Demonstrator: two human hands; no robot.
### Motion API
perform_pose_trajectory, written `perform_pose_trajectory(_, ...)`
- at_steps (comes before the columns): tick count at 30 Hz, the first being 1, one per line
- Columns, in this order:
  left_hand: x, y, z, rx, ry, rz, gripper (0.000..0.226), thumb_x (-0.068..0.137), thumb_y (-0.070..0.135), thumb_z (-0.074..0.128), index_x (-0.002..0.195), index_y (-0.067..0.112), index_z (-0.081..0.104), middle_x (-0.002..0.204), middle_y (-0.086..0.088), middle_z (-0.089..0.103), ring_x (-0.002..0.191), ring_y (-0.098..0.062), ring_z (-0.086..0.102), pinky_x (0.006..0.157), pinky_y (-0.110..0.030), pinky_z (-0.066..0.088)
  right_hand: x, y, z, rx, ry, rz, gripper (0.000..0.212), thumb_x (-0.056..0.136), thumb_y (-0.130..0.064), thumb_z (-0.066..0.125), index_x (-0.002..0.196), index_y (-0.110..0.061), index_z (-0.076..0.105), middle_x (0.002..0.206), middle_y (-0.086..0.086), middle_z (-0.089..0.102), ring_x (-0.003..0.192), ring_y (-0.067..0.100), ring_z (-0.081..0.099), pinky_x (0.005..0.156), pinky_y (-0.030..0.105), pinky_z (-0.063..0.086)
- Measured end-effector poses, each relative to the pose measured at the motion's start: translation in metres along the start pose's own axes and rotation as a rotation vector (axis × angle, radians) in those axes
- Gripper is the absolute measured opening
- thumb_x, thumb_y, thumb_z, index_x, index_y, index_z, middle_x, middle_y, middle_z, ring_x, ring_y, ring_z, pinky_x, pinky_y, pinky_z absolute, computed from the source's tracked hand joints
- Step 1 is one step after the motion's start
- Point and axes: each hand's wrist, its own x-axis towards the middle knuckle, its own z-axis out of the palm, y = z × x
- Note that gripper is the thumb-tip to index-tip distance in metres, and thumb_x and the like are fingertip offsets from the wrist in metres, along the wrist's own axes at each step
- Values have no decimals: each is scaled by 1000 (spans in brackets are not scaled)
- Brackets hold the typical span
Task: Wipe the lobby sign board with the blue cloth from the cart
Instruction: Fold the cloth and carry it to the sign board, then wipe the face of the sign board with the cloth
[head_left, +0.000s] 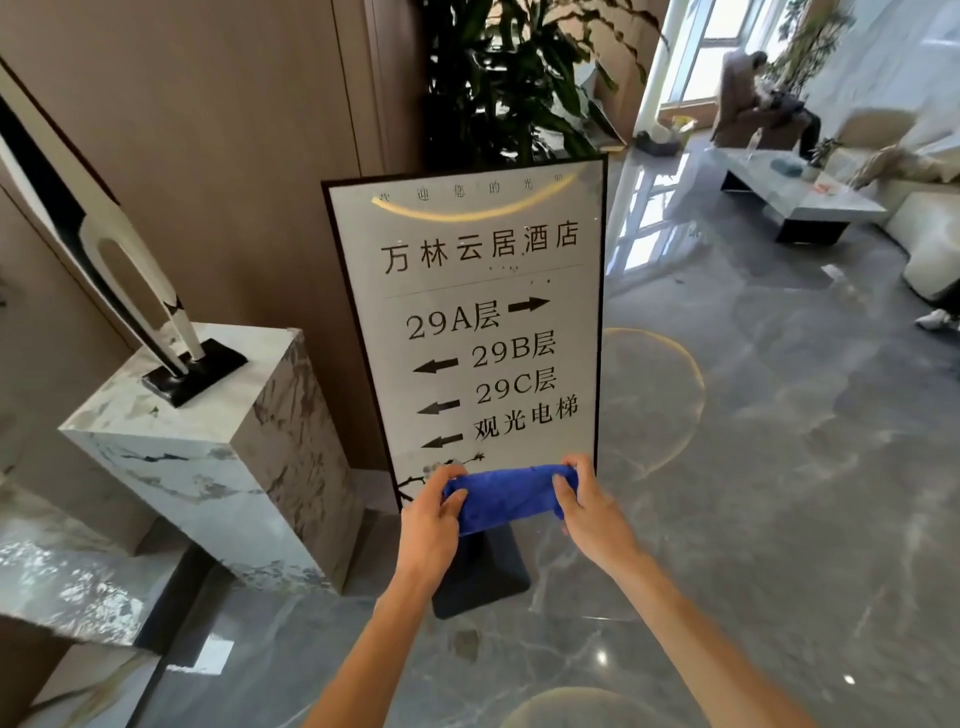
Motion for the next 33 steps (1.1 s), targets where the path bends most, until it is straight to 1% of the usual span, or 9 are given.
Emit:
perform_pose_trajectory(5,26,1,3,11,-24,2,24,105,17,47,109,40,54,114,3,61,104,-16,62,69,-13,51,28,-2,-2,-15,-12,23,9,105,-45,33,100,-50,27,79,4,68,67,19,71,70,51,61)
perform_pose_trajectory(12,67,6,17,43,25,-21,27,104,12,47,106,38,51,99,5,61,79,-1,59,54,-6,47,76,7,-13,-9,-9,-49,7,106,-42,37,105,-44,31,90,2,68,77,22,72,68,46,60)
perform_pose_trajectory(14,80,10,24,37,38,-30,32,104,11,48,99,42,50,88,3,61,67,-4,58,47,-7,43,93,10,-17,41,-38,-50,9,106,-40,37,104,-46,30,95,0,67,79,15,72,67,37,59)
perform_pose_trajectory(16,94,13,31,23,43,-53,33,103,10,48,97,41,51,84,1,60,62,-8,56,43,-8,41,110,13,-23,81,-73,-49,6,106,-40,37,109,-41,33,102,0,66,87,15,71,77,37,59)
perform_pose_trajectory(18,109,15,38,11,42,-63,34,102,7,47,95,39,53,84,3,60,66,-9,57,45,-9,41,128,17,-33,108,-114,-61,9,106,-38,40,114,-34,37,104,1,64,93,20,69,88,44,57)
perform_pose_trajectory(20,124,18,43,12,37,-73,36,100,5,48,93,40,55,87,8,62,74,-8,58,52,-10,41,144,20,-44,126,-148,-71,11,105,-36,44,113,-29,42,103,0,63,93,23,65,90,44,53)
perform_pose_trajectory(24,146,28,60,-12,32,-99,41,98,0,48,95,39,57,89,11,61,77,-7,57,54,-9,43,174,26,-65,125,-160,-85,9,104,-30,49,112,-25,48,101,1,63,91,21,63,85,38,53)
perform_pose_trajectory(27,156,36,75,-84,53,-157,38,99,0,47,97,36,58,94,8,64,85,-12,62,62,-18,47,193,29,-77,174,-166,-104,8,103,-23,53,109,-18,52,99,5,64,91,25,63,83,37,53)
perform_pose_trajectory(33,165,50,89,-307,73,-208,31,90,-5,55,95,24,62,98,-7,69,90,-24,65,68,-24,53,219,36,-92,426,-198,-62,15,94,-6,65,103,-18,61,106,2,66,97,20,65,72,23,56)
